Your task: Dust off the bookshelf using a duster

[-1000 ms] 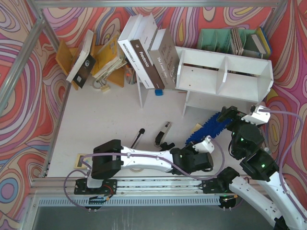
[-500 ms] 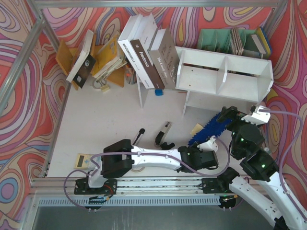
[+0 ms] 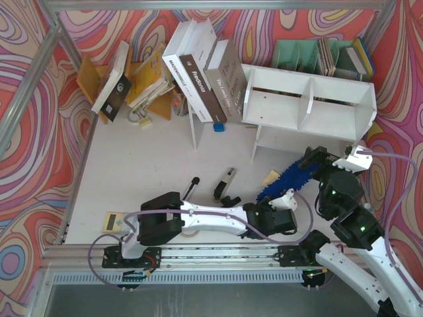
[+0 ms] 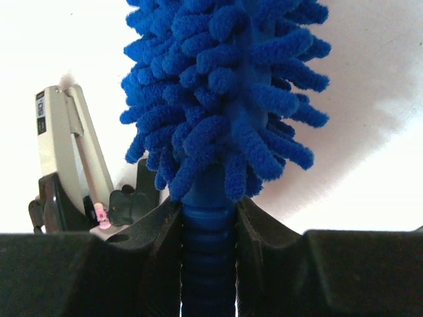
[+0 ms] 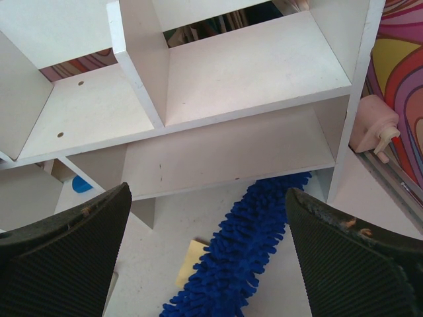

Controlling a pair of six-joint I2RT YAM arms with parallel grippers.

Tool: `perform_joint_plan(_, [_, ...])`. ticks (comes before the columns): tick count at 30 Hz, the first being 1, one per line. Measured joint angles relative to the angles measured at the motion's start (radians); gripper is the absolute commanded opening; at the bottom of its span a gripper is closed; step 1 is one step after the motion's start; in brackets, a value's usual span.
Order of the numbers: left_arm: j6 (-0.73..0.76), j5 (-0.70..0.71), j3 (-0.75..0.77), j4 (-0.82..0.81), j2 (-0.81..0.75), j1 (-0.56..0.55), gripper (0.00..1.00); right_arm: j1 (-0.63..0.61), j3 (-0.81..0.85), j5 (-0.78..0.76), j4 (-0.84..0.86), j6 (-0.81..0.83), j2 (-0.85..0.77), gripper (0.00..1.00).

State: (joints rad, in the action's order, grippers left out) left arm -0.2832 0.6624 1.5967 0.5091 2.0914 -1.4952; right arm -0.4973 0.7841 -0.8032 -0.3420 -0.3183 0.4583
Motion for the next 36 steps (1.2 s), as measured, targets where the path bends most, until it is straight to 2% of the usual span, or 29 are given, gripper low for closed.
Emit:
perform_joint_plan(3, [0.008, 0.008, -0.07, -0.046, -0.061, 0.0, 0.0, 0.0, 0.0, 0.0, 0.0, 0.0, 0.0, 0.87])
perform_joint_plan(7, [0.013, 0.02, -0.067, -0.067, -0.09, 0.003, 0.0, 0.0, 0.0, 0.0, 0.0, 0.0, -0.001, 0.87])
perform_joint_plan(15, [0.014, 0.005, 0.032, -0.025, -0.021, 0.017, 0.0, 0.0, 0.0, 0.0, 0.0, 0.0, -0.006, 0.87])
perform_joint_plan(23, [0.003, -0.046, 0.039, 0.016, 0.014, 0.019, 0.0, 0.0, 0.0, 0.0, 0.0, 0.0, -0.005, 0.87])
perform_joint_plan(30, [0.004, -0.041, -0.038, -0.005, -0.019, 0.002, 0.0, 0.0, 0.0, 0.0, 0.0, 0.0, -0.005, 0.87])
perform_joint_plan(36, [0.007, 0.01, -0.135, -0.034, -0.122, -0.059, 0.0, 0.0, 0.0, 0.0, 0.0, 0.0, 0.002, 0.87])
